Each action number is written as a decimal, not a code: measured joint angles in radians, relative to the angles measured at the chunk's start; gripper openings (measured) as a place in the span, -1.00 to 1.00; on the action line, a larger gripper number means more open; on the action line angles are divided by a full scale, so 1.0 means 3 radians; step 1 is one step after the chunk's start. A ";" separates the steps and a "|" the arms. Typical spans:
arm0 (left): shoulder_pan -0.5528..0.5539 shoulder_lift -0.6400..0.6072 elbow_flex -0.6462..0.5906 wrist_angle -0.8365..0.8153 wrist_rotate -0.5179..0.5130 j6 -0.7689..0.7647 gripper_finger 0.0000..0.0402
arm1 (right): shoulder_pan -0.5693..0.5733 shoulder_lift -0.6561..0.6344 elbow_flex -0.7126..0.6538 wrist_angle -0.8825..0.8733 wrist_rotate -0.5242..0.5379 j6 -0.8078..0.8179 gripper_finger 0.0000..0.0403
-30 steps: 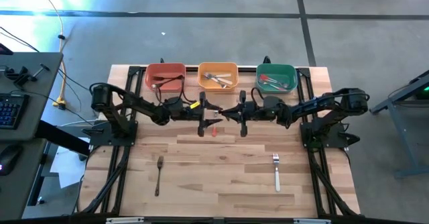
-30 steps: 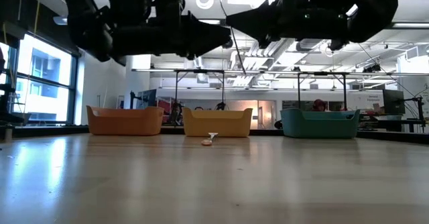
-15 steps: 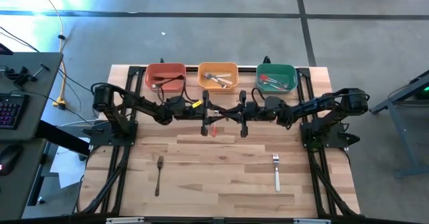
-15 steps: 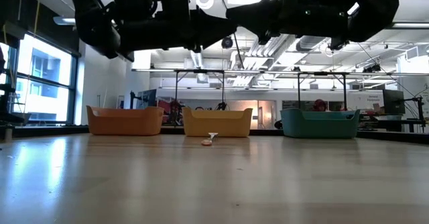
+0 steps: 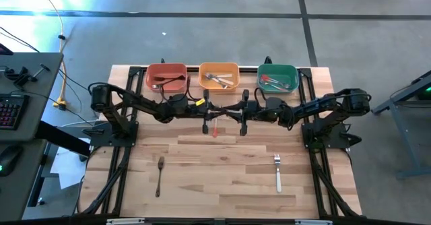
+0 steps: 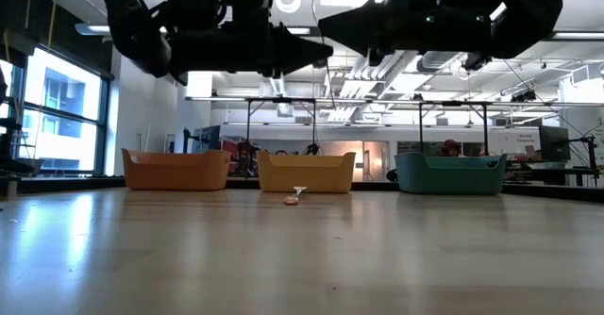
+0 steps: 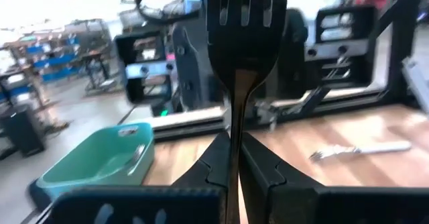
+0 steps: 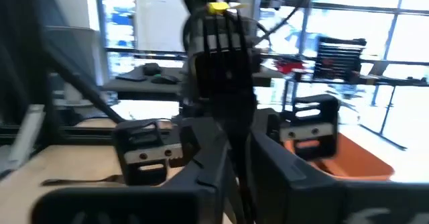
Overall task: Sort silverware by color (type)
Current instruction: Put the right black fork into the orange bin, then put the white fork into the yellow bin
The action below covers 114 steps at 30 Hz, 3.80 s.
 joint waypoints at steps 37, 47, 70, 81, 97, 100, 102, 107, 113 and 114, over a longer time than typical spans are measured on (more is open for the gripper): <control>0.2274 -0.0926 0.0193 -0.4394 -0.1528 0.1013 -1.00 | -0.0003 0.0001 0.0000 -0.0340 0.0440 -0.0302 -0.99; 0.2345 -0.0596 0.0193 -0.4353 -0.1800 0.1021 -0.91 | -0.0003 0.0001 0.0001 -0.0379 0.0439 -0.0308 -1.00; 0.1882 -0.1634 -0.0648 -0.3082 -0.1322 0.0549 -0.97 | -0.0003 0.0001 0.0001 -0.0837 0.0466 -0.0594 -1.00; 0.1276 -0.1943 -0.1712 -0.1487 -0.0525 0.0029 -0.99 | -0.0003 0.0003 0.0001 -0.1140 0.0869 -0.0369 -1.00; 0.0889 -0.1940 -0.2138 -0.1305 -0.0532 -0.0196 -1.00 | 0.0546 -0.0238 0.0620 -0.3653 0.1244 0.0545 -0.64; 0.0858 -0.1940 -0.2185 -0.1309 -0.0536 -0.0222 -1.00 | 0.0659 -0.0196 0.0949 -0.4790 0.0931 0.1255 -0.56; 0.0845 -0.1940 -0.2204 -0.1307 -0.0545 -0.0221 -1.00 | 0.0747 -0.0176 0.1072 -0.5332 0.0672 0.1879 -0.54; 0.0816 -0.1940 -0.2215 -0.1309 -0.0545 -0.0221 -1.00 | 0.1058 -0.0160 0.1121 -0.5921 0.0035 0.2872 -0.53; 0.0802 -0.1940 -0.2215 -0.1310 -0.0545 -0.0163 -1.00 | 0.1644 -0.0160 0.1120 -0.6438 -0.0021 0.3760 -0.53; 0.0802 -0.1940 -0.2215 -0.1313 -0.0545 -0.0139 -1.00 | 0.1746 -0.0160 0.1120 -0.6452 -0.0026 0.3912 -0.53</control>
